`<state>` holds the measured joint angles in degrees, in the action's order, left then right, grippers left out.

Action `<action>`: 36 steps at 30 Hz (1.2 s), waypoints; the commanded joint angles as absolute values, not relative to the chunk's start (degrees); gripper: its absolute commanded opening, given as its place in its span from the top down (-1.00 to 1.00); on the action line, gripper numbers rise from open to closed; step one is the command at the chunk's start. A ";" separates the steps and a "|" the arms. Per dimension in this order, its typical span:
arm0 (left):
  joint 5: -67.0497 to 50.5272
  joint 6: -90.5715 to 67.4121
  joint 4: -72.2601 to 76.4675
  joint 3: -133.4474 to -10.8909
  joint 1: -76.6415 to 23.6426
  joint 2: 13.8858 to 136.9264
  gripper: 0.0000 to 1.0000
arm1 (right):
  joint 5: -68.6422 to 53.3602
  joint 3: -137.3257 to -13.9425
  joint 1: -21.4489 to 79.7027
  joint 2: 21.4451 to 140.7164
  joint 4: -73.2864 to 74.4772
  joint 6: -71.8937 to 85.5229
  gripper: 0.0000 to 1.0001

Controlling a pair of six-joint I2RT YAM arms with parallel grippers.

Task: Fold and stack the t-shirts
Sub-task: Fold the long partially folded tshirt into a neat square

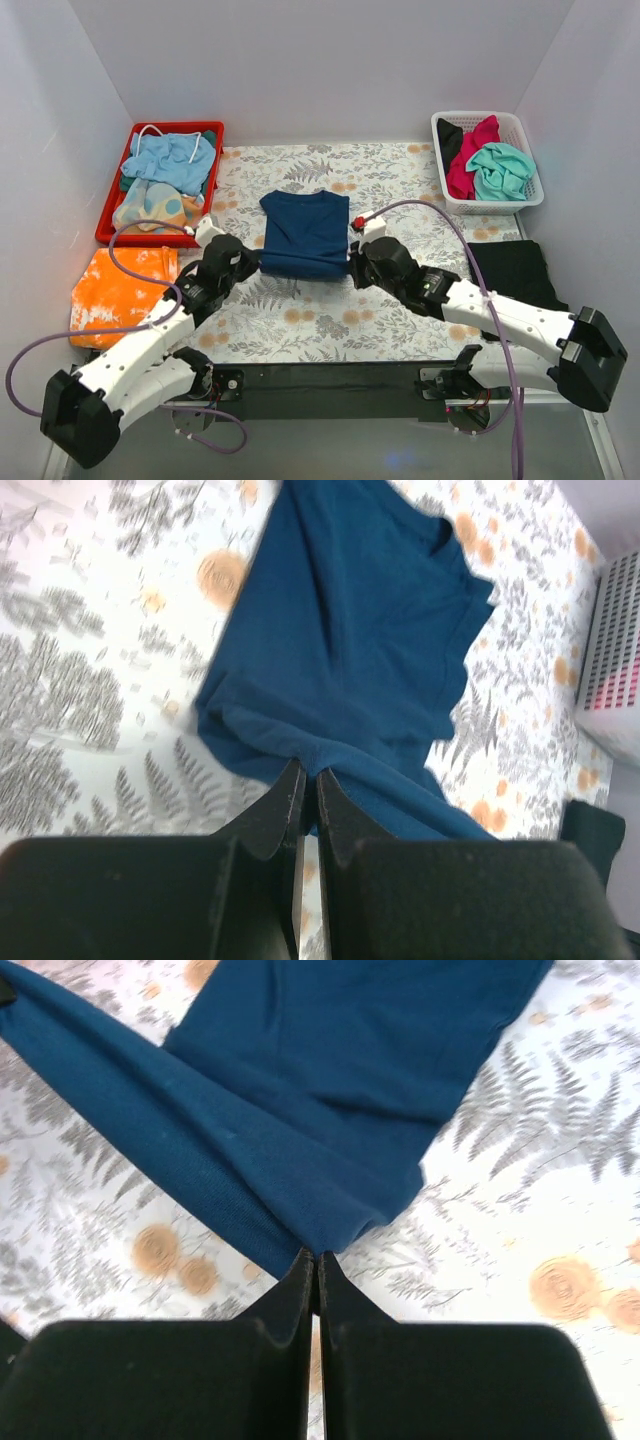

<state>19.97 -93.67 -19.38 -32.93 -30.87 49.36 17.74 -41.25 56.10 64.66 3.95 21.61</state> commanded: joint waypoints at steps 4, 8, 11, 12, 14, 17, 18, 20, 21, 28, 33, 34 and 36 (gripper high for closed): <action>31.63 -87.11 -8.71 -41.91 -30.41 58.70 1.00 | 19.26 -48.69 47.48 71.35 1.06 12.05 0.97; 33.48 -84.91 -5.37 -45.34 -30.24 64.23 1.00 | 14.86 -51.58 42.99 76.02 -3.24 10.20 0.97; 34.71 -83.24 -2.91 -47.72 -29.97 68.81 1.00 | 12.14 -53.61 40.26 80.32 -5.88 8.97 0.97; 34.80 -82.80 -1.16 -48.25 -29.62 69.86 1.00 | 11.43 -54.92 39.56 82.59 -7.19 8.70 0.97; 34.98 -81.66 1.82 -49.56 -29.27 74.08 1.00 | 9.76 -57.12 38.06 85.33 -7.64 8.09 0.97; 35.68 -80.61 4.46 -52.03 -28.39 80.75 1.00 | 8.18 -61.51 36.39 91.22 -8.96 7.65 0.97; 35.51 -80.33 5.35 -52.73 -27.61 82.34 1.00 | 8.00 -62.83 36.04 94.10 -9.40 7.30 0.97; 35.42 -79.90 6.76 -55.53 -26.99 87.50 1.00 | 7.12 -66.52 35.16 97.28 -9.84 6.95 0.97; 34.72 -79.37 6.85 -56.85 -26.46 89.19 1.00 | 6.77 -67.84 34.81 100.17 -9.84 7.03 0.97; 31.48 -74.64 6.68 -70.47 -24.17 105.63 1.00 | 5.63 -78.30 32.61 111.78 -9.58 7.12 0.97; 28.39 -70.67 0.80 -84.18 -21.89 115.92 0.43 | 7.38 -89.18 31.99 118.64 -4.49 5.63 0.49; 28.65 -70.06 0.70 -86.90 -21.80 117.32 0.25 | 8.60 -90.17 31.91 118.91 -4.22 5.28 0.16; 28.83 -68.47 0.62 -88.67 -21.27 117.69 -0.01 | 9.58 -91.75 31.82 118.57 -3.96 4.57 -0.02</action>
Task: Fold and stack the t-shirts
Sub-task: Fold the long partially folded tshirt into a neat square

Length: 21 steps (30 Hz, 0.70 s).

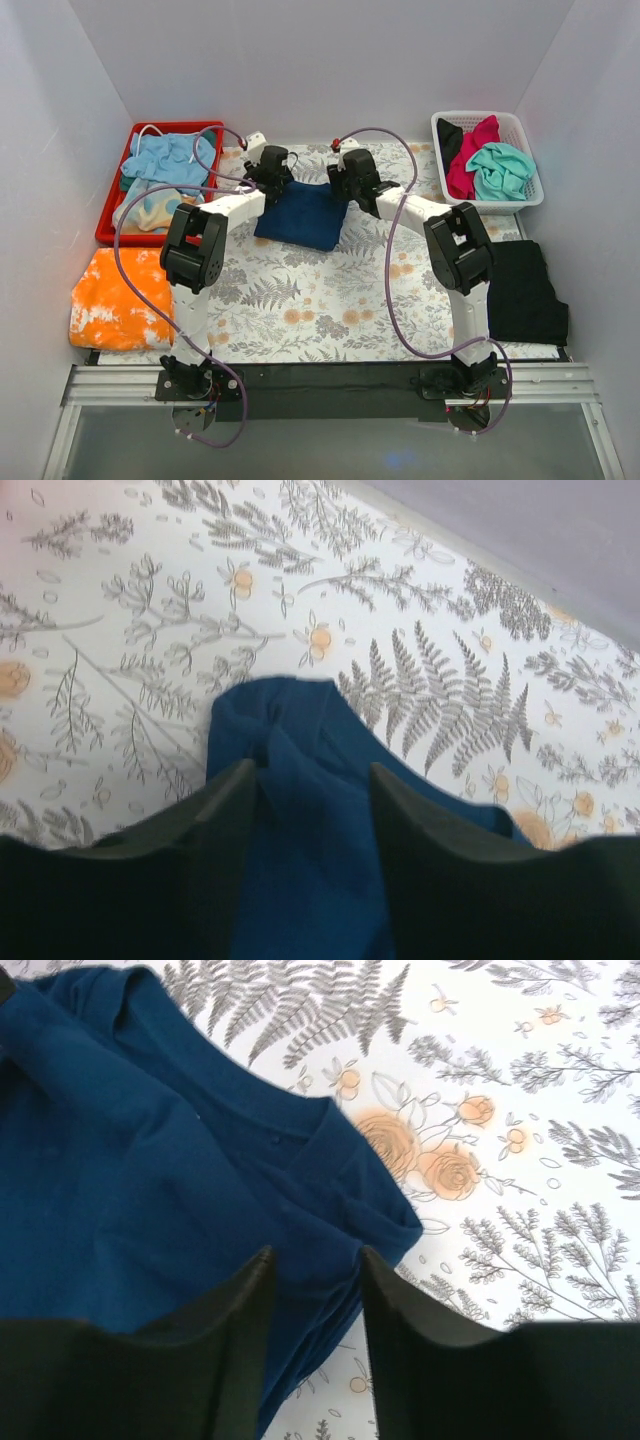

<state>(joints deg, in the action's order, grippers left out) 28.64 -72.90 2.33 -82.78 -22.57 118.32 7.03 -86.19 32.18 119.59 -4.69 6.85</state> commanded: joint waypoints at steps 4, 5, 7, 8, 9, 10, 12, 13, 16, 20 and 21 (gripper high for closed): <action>28.74 -67.15 1.93 -89.56 -20.83 115.49 -0.23 | 11.08 -91.41 31.82 116.29 -3.96 4.74 -0.20; 27.26 -66.89 2.02 -89.21 -20.83 114.18 -0.23 | 10.55 -90.80 31.82 115.58 -3.96 5.09 -0.20; 25.32 -66.80 2.37 -87.90 -20.92 112.68 -0.23 | 8.19 -88.52 32.17 113.65 -3.96 6.33 -0.20; 23.92 -66.88 2.55 -86.24 -20.92 111.63 -0.23 | 8.00 -87.81 32.52 113.21 -4.04 6.68 -0.20; 21.99 -67.23 2.46 -85.52 -20.92 111.10 -0.23 | 7.82 -87.11 32.95 112.33 -4.04 7.11 -0.20; 20.93 -67.93 2.29 -84.56 -20.83 110.66 -0.21 | 7.47 -85.71 33.92 112.06 -4.13 7.38 -0.20; 18.21 -69.42 2.11 -81.75 -20.83 109.52 -0.18 | 7.47 -84.56 35.06 111.97 -4.83 7.56 -0.19; 17.41 -70.04 2.28 -80.96 -20.92 109.25 -0.17 | 6.95 -84.29 36.03 112.23 -5.09 8.08 -0.19; 13.63 -71.63 3.42 -78.93 -20.83 109.33 -0.05 | 5.11 -85.07 36.74 114.52 -5.10 8.87 -0.17; 12.40 -72.07 3.78 -80.33 -20.57 112.93 0.16 | 5.10 -87.71 36.56 118.03 -5.36 9.76 -0.15; 11.78 -72.59 3.52 -81.03 -20.31 114.07 0.17 | 5.36 -88.76 36.56 119.69 -5.36 9.58 -0.12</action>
